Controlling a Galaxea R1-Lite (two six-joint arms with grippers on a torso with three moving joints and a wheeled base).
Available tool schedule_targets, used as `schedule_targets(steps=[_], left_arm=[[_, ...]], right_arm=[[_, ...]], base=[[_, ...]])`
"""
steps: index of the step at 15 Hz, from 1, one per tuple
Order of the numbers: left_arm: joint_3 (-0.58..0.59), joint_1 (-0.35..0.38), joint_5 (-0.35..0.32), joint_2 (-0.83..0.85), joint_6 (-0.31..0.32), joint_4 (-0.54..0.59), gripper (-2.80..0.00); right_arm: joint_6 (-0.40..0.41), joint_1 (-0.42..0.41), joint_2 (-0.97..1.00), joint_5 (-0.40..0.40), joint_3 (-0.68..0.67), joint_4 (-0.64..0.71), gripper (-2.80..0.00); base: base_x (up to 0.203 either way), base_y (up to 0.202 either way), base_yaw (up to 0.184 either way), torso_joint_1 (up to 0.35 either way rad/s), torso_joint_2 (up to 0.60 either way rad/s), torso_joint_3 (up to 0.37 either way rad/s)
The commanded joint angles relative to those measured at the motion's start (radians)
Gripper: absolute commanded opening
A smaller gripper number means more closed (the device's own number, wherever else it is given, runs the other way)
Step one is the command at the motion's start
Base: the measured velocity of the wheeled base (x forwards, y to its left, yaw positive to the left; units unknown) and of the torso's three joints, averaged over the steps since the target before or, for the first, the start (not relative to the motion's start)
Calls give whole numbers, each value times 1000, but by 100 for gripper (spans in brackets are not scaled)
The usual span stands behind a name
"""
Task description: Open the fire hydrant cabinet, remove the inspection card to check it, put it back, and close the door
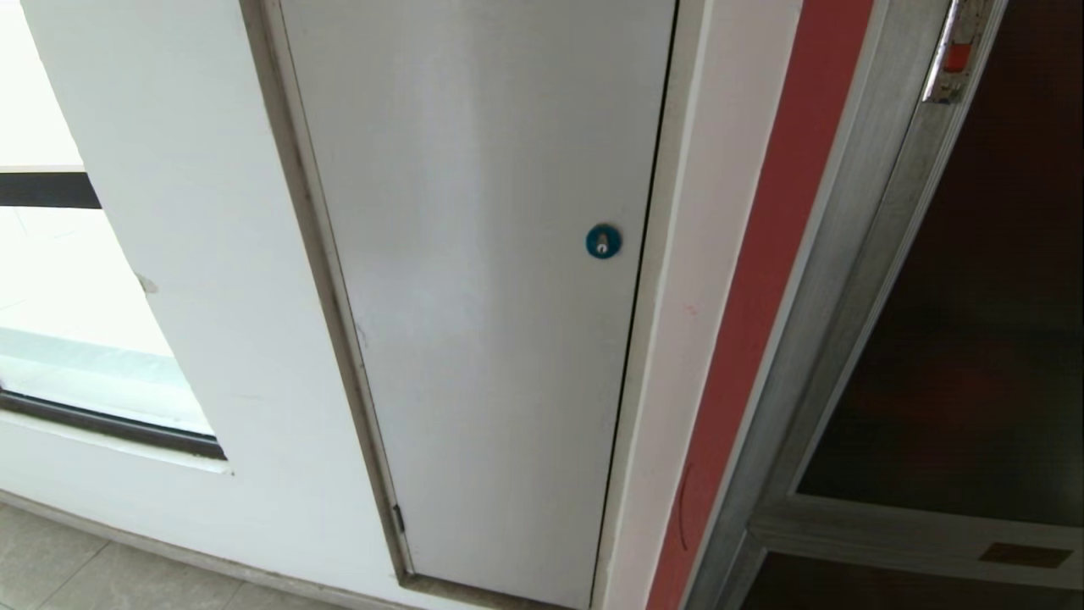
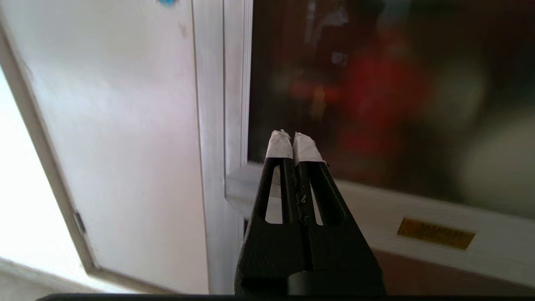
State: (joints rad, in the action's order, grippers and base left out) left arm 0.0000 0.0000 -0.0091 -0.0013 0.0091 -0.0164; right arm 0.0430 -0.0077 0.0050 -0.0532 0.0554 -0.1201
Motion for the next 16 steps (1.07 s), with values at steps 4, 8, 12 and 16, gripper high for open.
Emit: schedule_targets(steps=[4,8,12,16], left_arm=[[6,0,0,1,0,0,-280],[6,0,0,1,0,0,-280],[6,0,0,1,0,0,-280],[6,0,0,1,0,0,-280]], right_arm=[[-9,0,-7,4,-55,70,-280],[-23,0,-7,37,-56,129,-280],[-16,0,-7,36,-55,120,-280],[-22,0,-7,38,-55,120,-280]], base=[[0,0,0,0,0,0],[0,0,0,0,0,0],[0,0,0,0,0,0],[0,0,0,0,0,0]])
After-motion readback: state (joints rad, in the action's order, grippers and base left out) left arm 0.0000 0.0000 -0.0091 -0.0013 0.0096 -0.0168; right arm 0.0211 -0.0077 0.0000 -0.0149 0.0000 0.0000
